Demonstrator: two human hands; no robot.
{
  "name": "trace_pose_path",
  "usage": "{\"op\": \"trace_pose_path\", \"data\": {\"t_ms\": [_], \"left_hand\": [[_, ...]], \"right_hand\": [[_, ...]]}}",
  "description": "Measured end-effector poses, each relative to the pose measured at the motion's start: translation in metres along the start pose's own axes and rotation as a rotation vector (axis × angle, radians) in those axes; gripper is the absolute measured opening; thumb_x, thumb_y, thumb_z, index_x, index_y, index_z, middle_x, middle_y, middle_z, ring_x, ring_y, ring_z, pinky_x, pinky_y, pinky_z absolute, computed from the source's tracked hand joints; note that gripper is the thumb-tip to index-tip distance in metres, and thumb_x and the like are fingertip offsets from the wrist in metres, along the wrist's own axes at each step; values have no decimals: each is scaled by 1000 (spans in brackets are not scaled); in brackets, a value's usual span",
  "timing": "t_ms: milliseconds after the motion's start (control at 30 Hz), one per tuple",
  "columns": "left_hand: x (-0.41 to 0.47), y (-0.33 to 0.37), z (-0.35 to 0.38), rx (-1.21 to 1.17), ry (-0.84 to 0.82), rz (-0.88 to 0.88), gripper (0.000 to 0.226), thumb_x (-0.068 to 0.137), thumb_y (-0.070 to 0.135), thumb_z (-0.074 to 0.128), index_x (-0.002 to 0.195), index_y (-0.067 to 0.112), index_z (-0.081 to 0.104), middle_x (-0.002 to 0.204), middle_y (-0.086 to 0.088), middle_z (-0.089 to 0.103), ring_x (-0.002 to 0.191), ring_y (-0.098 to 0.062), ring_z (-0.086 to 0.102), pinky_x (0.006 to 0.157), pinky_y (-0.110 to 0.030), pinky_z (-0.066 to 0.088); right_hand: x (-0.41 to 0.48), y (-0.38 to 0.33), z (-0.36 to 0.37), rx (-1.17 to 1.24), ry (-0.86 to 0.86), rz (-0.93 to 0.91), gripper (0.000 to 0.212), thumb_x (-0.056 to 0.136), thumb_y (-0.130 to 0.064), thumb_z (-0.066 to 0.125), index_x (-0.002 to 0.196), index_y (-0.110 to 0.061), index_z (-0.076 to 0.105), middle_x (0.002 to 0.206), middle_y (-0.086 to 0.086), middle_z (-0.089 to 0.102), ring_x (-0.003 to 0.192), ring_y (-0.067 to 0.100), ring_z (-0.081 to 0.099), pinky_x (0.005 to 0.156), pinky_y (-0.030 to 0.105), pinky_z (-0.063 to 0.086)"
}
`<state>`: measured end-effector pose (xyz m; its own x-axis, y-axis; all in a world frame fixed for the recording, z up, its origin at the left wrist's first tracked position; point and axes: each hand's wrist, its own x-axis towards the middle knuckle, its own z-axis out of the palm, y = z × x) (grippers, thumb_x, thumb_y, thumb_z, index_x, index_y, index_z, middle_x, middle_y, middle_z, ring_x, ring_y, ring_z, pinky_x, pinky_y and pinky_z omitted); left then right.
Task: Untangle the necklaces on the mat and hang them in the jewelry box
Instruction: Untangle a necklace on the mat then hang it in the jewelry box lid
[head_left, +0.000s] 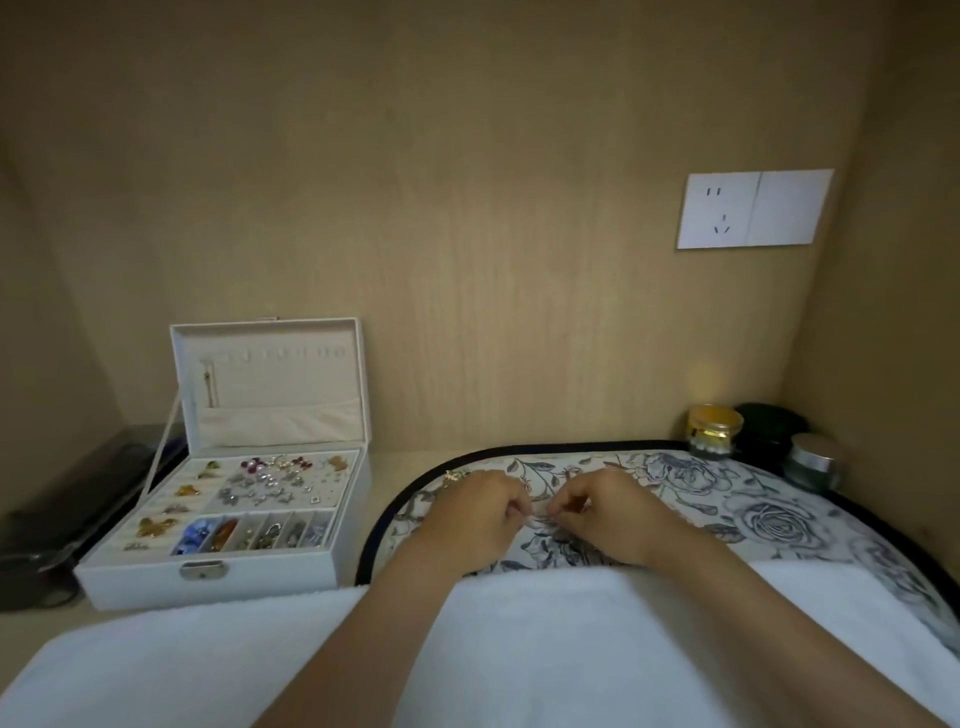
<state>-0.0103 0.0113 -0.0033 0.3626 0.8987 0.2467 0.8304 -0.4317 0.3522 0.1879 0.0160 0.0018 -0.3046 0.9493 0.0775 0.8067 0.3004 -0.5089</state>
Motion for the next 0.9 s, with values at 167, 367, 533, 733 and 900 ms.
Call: {"op": "trace_pose_path", "data": {"t_ms": [167,367,533,733,900], "left_hand": [[-13,-28,-6,25,62,-45,18,87,18,61,88,33,69,86,17,56,79,1,53,73,-23,48],[-33,-50,-18,6,67,-89,15,86,22,66,86,37,69,81,22,58,75,5,56,68,-19,48],[-41,-56,-12,-50,40,-97,11,86,28,68,90,37,72,85,22,64,79,8,58,69,-14,45],[-39,-52,-12,-81,29,-77,16,80,46,75,94,38,75,90,20,66,83,6,58,75,-17,48],[-37,-50,1,-133,107,-94,25,78,50,75,101,39,73,85,24,64,87,8,52,76,-17,43]], "right_hand": [[9,-23,15,7,-69,-99,15,87,-29,70,99,-37,76,76,-23,69,70,-6,64,71,21,53],[23,-45,33,-37,-136,-219,15,85,-32,74,99,-35,78,89,-17,71,78,-4,63,80,26,53],[23,-35,36,-135,-49,-224,7,87,-33,69,86,-29,74,89,-15,63,83,5,60,76,27,49],[22,-25,33,-153,29,-163,9,93,-30,62,86,-30,68,93,-14,66,82,4,60,75,27,50],[24,-32,36,311,68,-84,12,92,-23,69,81,-25,71,63,-17,66,53,-4,53,57,16,42]]}}
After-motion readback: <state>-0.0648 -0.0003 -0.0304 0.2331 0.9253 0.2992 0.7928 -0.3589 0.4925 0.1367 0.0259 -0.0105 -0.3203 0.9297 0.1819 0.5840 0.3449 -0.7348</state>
